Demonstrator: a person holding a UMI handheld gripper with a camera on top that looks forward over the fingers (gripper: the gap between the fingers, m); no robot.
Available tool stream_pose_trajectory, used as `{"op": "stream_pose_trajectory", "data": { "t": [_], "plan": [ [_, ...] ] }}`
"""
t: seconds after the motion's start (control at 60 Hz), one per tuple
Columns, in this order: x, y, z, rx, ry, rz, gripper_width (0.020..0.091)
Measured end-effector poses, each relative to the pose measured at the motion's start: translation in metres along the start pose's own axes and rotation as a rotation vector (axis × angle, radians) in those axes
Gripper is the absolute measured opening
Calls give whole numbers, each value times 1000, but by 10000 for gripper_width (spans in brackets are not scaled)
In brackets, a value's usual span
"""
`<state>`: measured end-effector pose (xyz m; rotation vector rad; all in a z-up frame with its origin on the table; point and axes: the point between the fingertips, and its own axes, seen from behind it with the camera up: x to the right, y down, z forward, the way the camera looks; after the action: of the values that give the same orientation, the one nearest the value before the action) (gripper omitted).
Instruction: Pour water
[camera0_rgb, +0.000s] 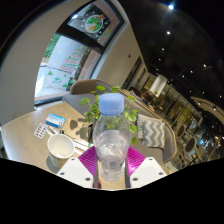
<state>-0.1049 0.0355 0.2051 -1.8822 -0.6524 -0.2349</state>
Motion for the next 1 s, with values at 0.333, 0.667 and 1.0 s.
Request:
{"op": "stream_pose_trajectory", "data": {
  "t": [0.333, 0.667, 1.0],
  "plan": [
    [-47, 74, 32, -15, -231, 334, 356],
    [-56, 113, 43, -12, -249, 394, 397],
    [-51, 124, 20, -125, -193, 419, 828]
  ]
}}
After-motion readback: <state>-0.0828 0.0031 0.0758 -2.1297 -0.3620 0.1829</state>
